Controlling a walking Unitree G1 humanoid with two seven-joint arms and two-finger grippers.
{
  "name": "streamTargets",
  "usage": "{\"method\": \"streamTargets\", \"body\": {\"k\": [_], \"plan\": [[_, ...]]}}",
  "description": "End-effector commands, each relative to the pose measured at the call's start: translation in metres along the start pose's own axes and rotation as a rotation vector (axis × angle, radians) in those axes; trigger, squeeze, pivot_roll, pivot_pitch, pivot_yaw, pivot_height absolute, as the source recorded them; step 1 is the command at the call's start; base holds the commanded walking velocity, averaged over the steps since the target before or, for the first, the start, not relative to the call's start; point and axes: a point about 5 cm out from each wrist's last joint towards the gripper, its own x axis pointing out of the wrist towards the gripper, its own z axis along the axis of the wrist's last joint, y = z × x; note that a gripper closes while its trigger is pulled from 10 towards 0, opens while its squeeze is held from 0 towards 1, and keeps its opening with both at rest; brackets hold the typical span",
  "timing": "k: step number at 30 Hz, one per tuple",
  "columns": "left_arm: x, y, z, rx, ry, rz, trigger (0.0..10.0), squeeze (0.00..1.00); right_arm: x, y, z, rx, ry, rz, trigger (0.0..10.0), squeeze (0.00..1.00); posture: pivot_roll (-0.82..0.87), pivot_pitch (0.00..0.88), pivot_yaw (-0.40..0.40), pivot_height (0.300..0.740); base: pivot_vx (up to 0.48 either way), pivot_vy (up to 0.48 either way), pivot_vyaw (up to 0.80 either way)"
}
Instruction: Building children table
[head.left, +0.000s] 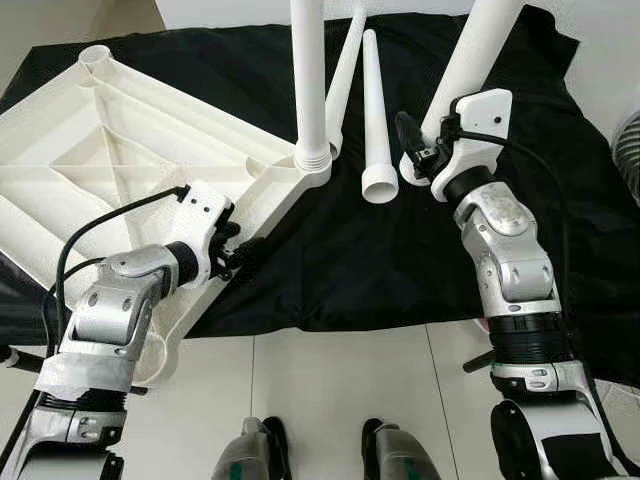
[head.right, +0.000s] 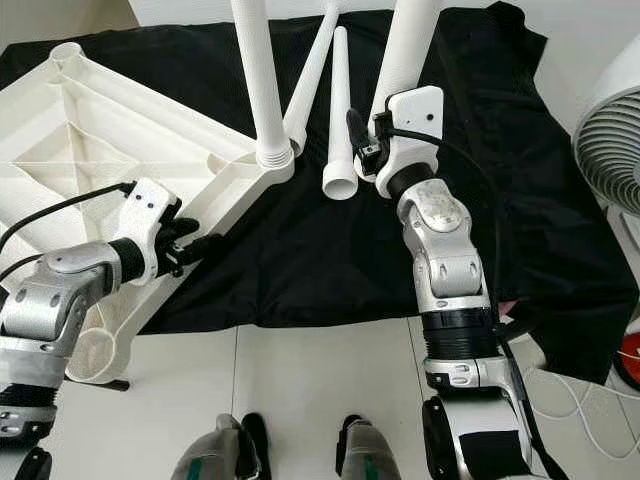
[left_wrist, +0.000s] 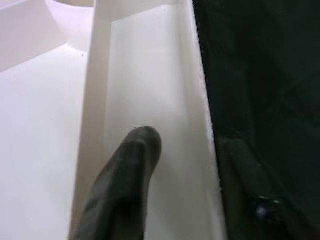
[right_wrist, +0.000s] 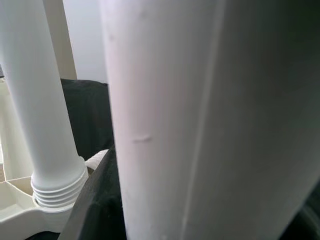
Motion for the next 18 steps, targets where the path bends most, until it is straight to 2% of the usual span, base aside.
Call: {"method": "streamTargets", "body": {"k": [1, 7, 11, 12, 13, 18], "plan": [[0.0, 0.014, -0.017, -0.006, 0.085, 0.278, 0.0, 0.0, 0.003, 0.005, 0.007, -0.006, -0.027, 0.033, 10.0, 0.0, -0.09, 0.238, 0.097, 0.74, 0.0, 0.0, 0.0], [0.003, 0.015, -0.019, -0.02, 0.107, 0.312, 0.0, 0.0, 0.002, 0.005, 0.007, -0.01, -0.026, 0.033, 10.0, 0.0, -0.1, 0.234, 0.099, 0.74, 0.0, 0.0, 0.0], [0.011, 0.022, -0.012, -0.093, 0.085, 0.436, 0.0, 0.0, 0.001, 0.004, 0.007, -0.012, -0.027, 0.026, 10.0, 0.0, -0.1, 0.228, 0.101, 0.74, 0.0, 0.0, 0.0], [0.011, 0.022, -0.012, -0.093, 0.085, 0.436, 0.0, 0.0, 0.001, 0.004, 0.007, -0.012, -0.027, 0.026, 10.0, 0.0, -0.1, 0.228, 0.101, 0.74, 0.0, 0.0, 0.0], [0.015, 0.026, -0.006, -0.126, 0.058, 0.488, 0.0, 0.0, 0.0, 0.006, 0.008, -0.009, -0.028, 0.026, 10.0, 0.0, -0.1, 0.231, 0.102, 0.74, 0.0, 0.0, 0.0], [0.021, 0.029, -0.001, -0.144, 0.037, 0.52, 0.0, 0.0, 0.0, 0.008, 0.009, -0.005, -0.032, 0.032, 10.0, 0.0, -0.1, 0.231, 0.102, 0.74, 0.0, 0.0, 0.0]]}}
